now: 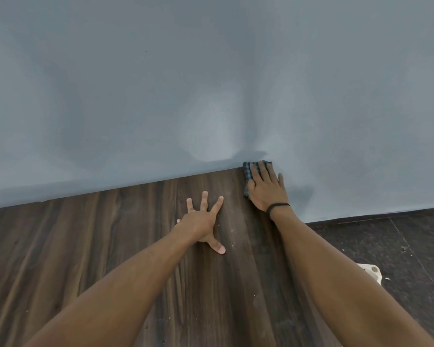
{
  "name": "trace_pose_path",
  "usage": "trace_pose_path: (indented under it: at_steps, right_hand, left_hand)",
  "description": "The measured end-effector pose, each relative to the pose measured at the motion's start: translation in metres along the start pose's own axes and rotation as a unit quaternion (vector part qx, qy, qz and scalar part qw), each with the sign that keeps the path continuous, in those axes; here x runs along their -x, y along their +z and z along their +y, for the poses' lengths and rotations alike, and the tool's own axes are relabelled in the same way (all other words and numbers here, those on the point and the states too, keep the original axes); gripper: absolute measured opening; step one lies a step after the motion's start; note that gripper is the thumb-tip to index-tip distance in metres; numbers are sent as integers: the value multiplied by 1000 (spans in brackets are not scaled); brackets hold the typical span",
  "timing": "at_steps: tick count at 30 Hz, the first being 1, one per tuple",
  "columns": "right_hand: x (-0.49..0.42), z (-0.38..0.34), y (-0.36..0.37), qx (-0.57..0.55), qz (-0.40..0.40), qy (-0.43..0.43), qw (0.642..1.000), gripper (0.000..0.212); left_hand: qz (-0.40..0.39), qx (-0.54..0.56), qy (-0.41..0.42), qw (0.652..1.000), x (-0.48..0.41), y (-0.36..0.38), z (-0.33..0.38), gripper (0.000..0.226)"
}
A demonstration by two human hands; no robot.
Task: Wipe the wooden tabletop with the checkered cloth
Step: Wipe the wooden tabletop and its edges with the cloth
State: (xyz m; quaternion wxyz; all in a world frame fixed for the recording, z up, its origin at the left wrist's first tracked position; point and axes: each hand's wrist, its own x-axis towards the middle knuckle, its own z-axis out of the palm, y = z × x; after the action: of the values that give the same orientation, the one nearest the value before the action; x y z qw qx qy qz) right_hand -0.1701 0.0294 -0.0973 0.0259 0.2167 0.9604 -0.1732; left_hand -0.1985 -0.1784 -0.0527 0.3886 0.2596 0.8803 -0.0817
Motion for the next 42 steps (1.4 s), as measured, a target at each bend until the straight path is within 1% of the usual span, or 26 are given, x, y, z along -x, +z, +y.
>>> trace_pose_path:
  at_steps: [2, 5, 6, 8, 10, 11, 13, 15, 16, 17, 19, 20, 23, 24, 26, 28, 29, 32, 33, 35, 36, 37, 38, 40, 41, 42]
  right_hand:
    - [-6, -18, -1, -1, -12, 4, 1000, 59]
    - [32, -25, 16, 4, -10, -90, 996, 58]
    - [46, -17, 18, 8, -1, -98, 995, 58]
    - [48, -3, 14, 13, 16, -60, 998, 58]
    - [30, -6, 9, -7, 14, -2, 1000, 59]
    - [25, -12, 11, -6, 15, 10, 1000, 59]
    - [37, -15, 15, 11, 14, -33, 999, 59]
    - [62, 6, 21, 12, 14, -81, 997, 59]
    - [69, 16, 18, 20, 22, -67, 997, 60]
    - [68, 23, 14, 17, 37, -33, 999, 63]
    - [68, 19, 10, -2, 48, 24, 999, 67]
    - [74, 12, 13, 12, 50, 22, 998, 67]
    - [108, 15, 24, 38, 36, -57, 997, 66]
    - [112, 22, 21, 37, 31, -52, 997, 67]
    - [97, 27, 14, 29, 39, -2, 999, 67]
    - [79, 13, 10, 2, 38, 43, 998, 62]
    - [81, 5, 14, 8, 36, 33, 999, 61]
    - [124, 15, 24, 27, 32, -64, 997, 60]
    - [135, 26, 22, 37, 25, -57, 997, 60]
    - [129, 38, 18, 23, 43, 13, 999, 62]
    - [125, 33, 16, 12, 52, 47, 997, 64]
    - [127, 23, 19, 23, 64, 53, 996, 65]
    - [136, 17, 24, 46, 73, 29, 996, 64]
    - [164, 17, 33, 54, 55, -43, 996, 63]
    - [174, 25, 32, 53, 42, -46, 997, 63]
    - [173, 30, 29, 47, 48, -24, 997, 65]
  left_hand:
    - [-2, 0, 2, 1000, -1, -1, 0, 146]
    - [6, -7, 4, 1000, 1, 1, 2, 146]
    - [9, -10, 4, 1000, 2, 2, 1, 146]
    - [13, -8, 5, 1000, 1, 3, 0, 146]
    - [14, -4, 7, 1000, 0, 3, -3, 146]
    - [15, -5, 10, 1000, 0, 3, -4, 146]
    - [17, -7, 14, 1000, -1, 3, -3, 146]
    - [20, -7, 12, 1000, 0, 5, -2, 146]
    - [22, -7, 9, 1000, 0, 5, -3, 145]
    - [21, -5, 9, 1000, 0, 4, -4, 145]
    - [11, -1, 12, 1000, -1, 2, -3, 145]
    - [8, 0, 13, 1000, -1, 2, -2, 145]
    - [13, -1, 12, 1000, 0, 3, -2, 145]
    - [16, -2, 12, 1000, 1, 3, -2, 145]
    - [16, -3, 12, 1000, 2, 3, -2, 144]
    - [13, -8, 12, 1000, 2, 1, -2, 144]
    - [11, -11, 11, 1000, 3, 0, -2, 144]
    - [10, -17, 13, 1000, 4, 0, 0, 144]
    - [14, -19, 15, 1000, 5, 1, -1, 144]
    - [18, -17, 15, 1000, 4, 0, -3, 143]
    - [17, -15, 15, 1000, 4, 0, -4, 143]
    - [17, -14, 15, 1000, 3, 0, -4, 144]
    - [20, -14, 19, 1000, 3, 1, -3, 144]
    - [32, -9, 26, 999, 4, 4, -3, 141]
    - [43, -2, 26, 999, 6, 6, -4, 139]
    - [57, 6, 26, 998, 9, 10, -4, 136]
